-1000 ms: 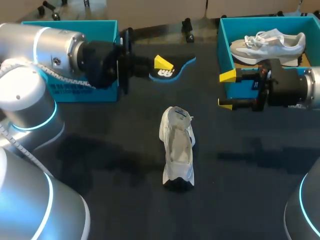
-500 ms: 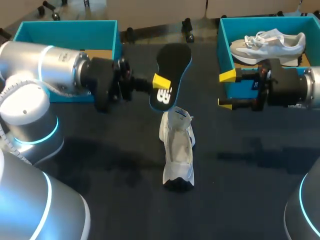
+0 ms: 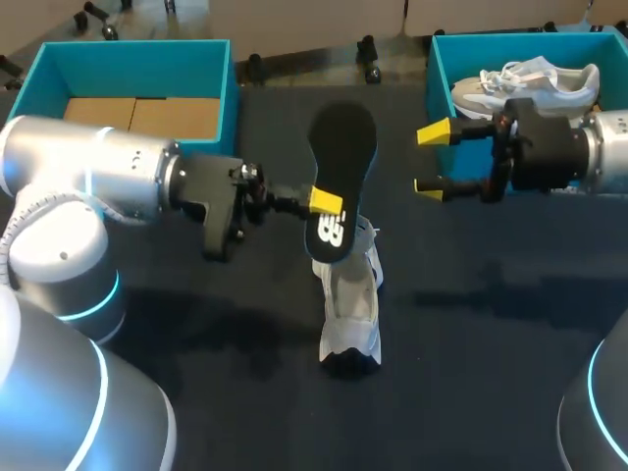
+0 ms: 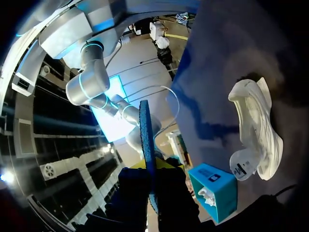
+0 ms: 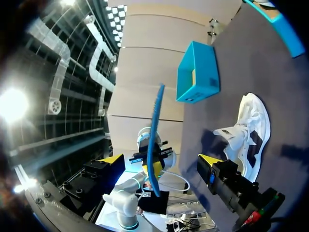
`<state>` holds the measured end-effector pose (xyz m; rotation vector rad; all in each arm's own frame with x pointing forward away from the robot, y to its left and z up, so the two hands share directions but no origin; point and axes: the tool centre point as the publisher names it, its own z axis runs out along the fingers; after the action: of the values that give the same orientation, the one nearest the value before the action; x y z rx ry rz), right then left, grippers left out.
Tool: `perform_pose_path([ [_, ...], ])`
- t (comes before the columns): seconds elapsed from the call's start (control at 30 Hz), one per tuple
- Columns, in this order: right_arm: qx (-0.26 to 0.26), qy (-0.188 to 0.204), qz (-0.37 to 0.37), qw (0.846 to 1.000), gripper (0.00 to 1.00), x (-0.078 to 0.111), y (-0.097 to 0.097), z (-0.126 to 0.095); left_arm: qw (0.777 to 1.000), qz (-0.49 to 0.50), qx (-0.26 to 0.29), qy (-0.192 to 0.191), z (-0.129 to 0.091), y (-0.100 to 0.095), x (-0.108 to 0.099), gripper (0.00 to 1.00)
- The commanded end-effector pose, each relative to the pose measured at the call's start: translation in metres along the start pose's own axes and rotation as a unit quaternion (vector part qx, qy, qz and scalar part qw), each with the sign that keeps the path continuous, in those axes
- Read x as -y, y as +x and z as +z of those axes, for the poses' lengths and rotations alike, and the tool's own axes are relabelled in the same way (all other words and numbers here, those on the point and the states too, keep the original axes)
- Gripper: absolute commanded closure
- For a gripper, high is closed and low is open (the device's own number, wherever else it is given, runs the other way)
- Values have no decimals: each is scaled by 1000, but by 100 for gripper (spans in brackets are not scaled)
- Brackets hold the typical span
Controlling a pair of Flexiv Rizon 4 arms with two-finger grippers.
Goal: Take the shoe out of the shoebox, open the shoe tongue, remove and reinsert the insole, then place the shoe into the shoebox
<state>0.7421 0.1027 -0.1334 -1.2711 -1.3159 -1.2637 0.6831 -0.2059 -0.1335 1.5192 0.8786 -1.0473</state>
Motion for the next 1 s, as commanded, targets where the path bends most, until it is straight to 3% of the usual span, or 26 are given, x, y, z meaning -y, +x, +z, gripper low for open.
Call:
perform_pose_path([
  [0.03, -5, 14, 5, 1000, 0, -12, -6, 12, 1000, 6, -3, -6, 11, 4, 3, 100],
  [0.23, -12, 26, 9, 1000, 25, -16, -7, 19, 1000, 5, -9, -10, 23, 8, 4, 100],
  [0.3, -13, 28, 8, 1000, 42, -17, -6, 21, 1000, 6, -11, -9, 26, 9, 4, 100],
  [0.37, -14, 30, 7, 999, 50, -18, -6, 22, 1000, 6, -13, -6, 30, 10, 5, 100],
  [1.0, -28, 54, 2, 998, 60, -16, -2, 39, 999, 18, -27, -14, 53, 25, -6, 100],
])
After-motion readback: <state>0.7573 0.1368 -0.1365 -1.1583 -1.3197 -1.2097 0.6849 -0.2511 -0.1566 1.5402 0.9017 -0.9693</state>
